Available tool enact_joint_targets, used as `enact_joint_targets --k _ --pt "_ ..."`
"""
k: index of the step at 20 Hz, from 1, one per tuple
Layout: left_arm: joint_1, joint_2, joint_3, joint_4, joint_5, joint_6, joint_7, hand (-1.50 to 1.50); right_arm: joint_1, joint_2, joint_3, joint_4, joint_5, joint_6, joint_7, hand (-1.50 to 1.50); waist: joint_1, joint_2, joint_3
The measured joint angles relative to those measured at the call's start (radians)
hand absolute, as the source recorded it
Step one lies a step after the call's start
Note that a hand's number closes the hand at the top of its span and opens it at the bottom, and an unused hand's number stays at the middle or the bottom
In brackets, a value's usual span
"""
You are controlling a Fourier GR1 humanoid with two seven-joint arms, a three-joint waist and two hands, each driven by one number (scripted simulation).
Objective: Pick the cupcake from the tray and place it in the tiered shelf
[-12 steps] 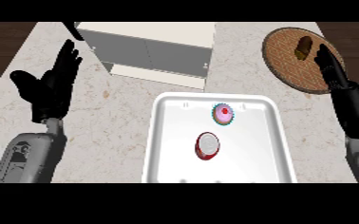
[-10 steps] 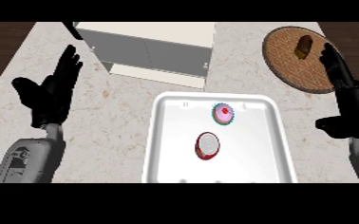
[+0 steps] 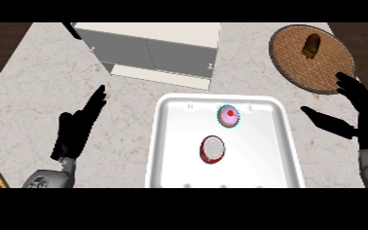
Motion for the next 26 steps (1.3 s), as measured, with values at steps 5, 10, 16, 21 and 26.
enact_joint_targets --k 5,10,16,21,26 --pt "0.04 0.0 -0.012 0.021 -0.004 -0.036 -0.04 0.0 -0.003 0.076 0.036 -0.027 -0.059 0.077 -0.081 -1.5 0.004 -0.002 0.002" --pt "0.062 -0.01 -0.014 0.044 -0.021 -0.041 -0.075 0.0 -0.015 0.049 0.114 -0.184 -0.045 0.165 0.046 -1.5 0.0 -0.004 0.001" --pt "0.055 -0.001 -0.009 0.049 -0.02 -0.059 -0.081 0.0 -0.094 -0.056 0.26 -0.306 0.056 0.28 0.384 -1.5 0.01 -0.006 -0.003" --pt "0.053 -0.013 -0.026 0.048 -0.031 -0.059 -0.075 0.0 -0.215 -0.155 0.385 -0.311 0.252 0.377 0.657 -1.5 0.03 -0.006 -0.005" --pt "0.046 -0.022 -0.028 0.063 -0.036 -0.061 -0.08 0.0 -0.381 -0.076 0.514 -0.27 0.397 0.468 0.897 -1.5 0.034 -0.003 -0.003"
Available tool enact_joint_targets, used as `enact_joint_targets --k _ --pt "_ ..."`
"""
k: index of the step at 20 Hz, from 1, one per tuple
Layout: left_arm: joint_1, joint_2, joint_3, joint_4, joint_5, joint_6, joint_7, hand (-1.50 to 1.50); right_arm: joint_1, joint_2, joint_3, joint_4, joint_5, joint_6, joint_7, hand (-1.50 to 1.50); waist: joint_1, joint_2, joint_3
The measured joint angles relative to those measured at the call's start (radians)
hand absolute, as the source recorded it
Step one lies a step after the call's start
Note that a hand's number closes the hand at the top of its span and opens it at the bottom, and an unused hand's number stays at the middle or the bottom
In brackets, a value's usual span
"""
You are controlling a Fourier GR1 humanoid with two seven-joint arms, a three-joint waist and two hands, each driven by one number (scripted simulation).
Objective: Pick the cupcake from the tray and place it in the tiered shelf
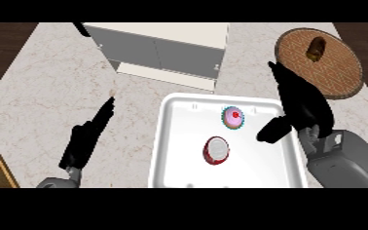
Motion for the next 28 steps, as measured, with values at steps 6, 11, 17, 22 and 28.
enact_joint_targets --k 6,11,17,22,28 --pt "0.006 -0.007 0.005 -0.01 -0.007 0.003 -0.003 0.0 -0.127 0.202 0.063 0.153 0.049 0.041 0.068 -1.5 -0.006 0.001 0.003" --pt "0.011 0.001 0.017 -0.023 -0.001 -0.008 0.008 0.0 -0.171 0.31 0.07 0.259 0.068 0.062 0.109 -1.5 -0.014 0.0 0.003" --pt "0.011 -0.006 0.028 -0.017 -0.004 -0.006 0.004 0.0 -0.168 0.366 0.056 0.32 0.106 0.082 0.121 -1.5 -0.026 -0.002 0.003" --pt "0.01 -0.011 0.035 0.001 -0.013 -0.005 -0.007 0.0 -0.152 0.378 0.052 0.342 0.182 0.086 0.119 -1.5 -0.031 -0.007 0.002" --pt "0.02 -0.007 0.045 0.0 -0.012 -0.017 -0.014 0.0 -0.148 0.396 0.021 0.38 0.236 0.107 0.104 -1.5 -0.028 -0.009 0.002"
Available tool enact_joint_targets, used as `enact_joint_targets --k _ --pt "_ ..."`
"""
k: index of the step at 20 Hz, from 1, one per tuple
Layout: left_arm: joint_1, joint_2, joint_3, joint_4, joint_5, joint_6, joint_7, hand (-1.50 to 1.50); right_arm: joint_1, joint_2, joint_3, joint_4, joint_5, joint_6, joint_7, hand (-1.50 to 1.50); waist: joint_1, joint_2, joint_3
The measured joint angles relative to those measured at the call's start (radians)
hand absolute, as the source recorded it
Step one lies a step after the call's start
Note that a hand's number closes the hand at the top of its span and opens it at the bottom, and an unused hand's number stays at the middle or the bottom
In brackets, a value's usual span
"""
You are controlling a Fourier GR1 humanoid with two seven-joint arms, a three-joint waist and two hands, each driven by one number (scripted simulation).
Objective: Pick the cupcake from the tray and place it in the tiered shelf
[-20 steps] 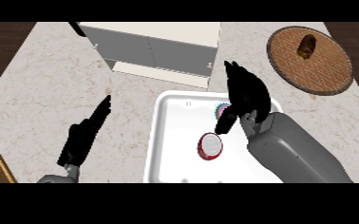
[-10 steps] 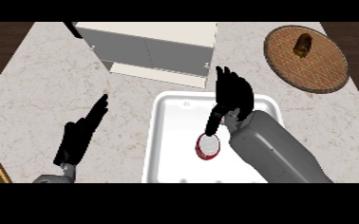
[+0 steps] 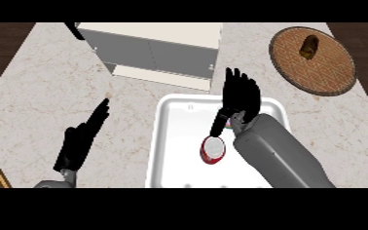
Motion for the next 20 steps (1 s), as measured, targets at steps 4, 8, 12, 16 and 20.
enact_joint_targets --k 4,8,12,16,20 --pt "-0.002 -0.011 -0.003 -0.008 -0.003 0.001 0.011 0.0 0.01 0.027 -0.016 0.038 0.033 -0.001 -0.018 -1.5 0.0 -0.003 -0.001" --pt "-0.008 -0.009 0.006 -0.008 -0.005 -0.004 0.016 0.0 0.025 0.031 -0.039 0.052 0.06 0.005 -0.034 -1.5 -0.002 -0.004 -0.001" --pt "0.001 -0.007 0.013 -0.018 -0.004 -0.01 0.017 0.0 0.04 0.034 -0.059 0.058 0.083 0.017 -0.048 -1.5 -0.001 -0.003 -0.001" --pt "0.002 -0.005 0.017 -0.027 -0.006 -0.017 0.023 0.0 0.046 0.057 -0.073 0.086 0.107 0.026 -0.057 -1.5 -0.001 -0.004 -0.001" --pt "0.003 -0.009 0.022 -0.019 -0.01 -0.022 0.01 0.0 0.055 0.076 -0.092 0.131 0.136 0.023 -0.081 1.5 0.0 -0.004 -0.001"
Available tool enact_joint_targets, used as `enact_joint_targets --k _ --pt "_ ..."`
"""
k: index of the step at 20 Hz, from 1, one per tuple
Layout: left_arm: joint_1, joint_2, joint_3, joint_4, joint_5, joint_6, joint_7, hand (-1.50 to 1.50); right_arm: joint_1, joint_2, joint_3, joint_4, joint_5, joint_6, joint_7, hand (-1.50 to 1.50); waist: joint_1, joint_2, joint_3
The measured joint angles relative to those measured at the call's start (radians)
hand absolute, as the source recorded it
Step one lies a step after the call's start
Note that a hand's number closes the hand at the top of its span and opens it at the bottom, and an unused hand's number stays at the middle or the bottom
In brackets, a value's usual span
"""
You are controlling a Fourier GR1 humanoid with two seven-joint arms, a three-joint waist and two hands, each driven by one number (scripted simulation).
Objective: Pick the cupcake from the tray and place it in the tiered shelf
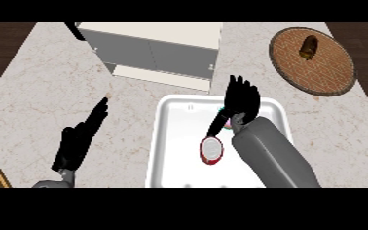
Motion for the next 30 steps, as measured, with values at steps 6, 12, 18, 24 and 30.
enact_joint_targets --k 6,12,18,24,30 --pt "-0.027 -0.007 0.014 0.024 -0.003 -0.016 0.006 0.0 0.019 0.034 -0.002 0.076 0.051 -0.018 -0.075 1.5 0.001 0.006 0.003" --pt "-0.002 -0.018 0.027 0.015 -0.026 -0.025 -0.015 0.0 0.008 0.074 -0.03 0.159 0.143 -0.048 -0.133 1.5 0.002 0.011 0.004" --pt "-0.007 -0.04 0.029 0.002 -0.043 -0.017 0.006 0.0 0.02 0.076 -0.035 0.103 0.24 -0.058 -0.111 1.5 -0.001 0.012 0.004" --pt "-0.007 -0.038 0.029 0.005 -0.049 -0.032 0.004 0.0 0.06 0.088 0.075 -0.083 0.231 -0.094 0.032 1.5 0.005 0.009 0.004" --pt "-0.004 -0.044 0.032 0.011 -0.049 -0.028 0.008 0.0 0.104 0.087 0.212 -0.275 0.236 -0.151 0.153 1.5 0.003 0.001 0.003"
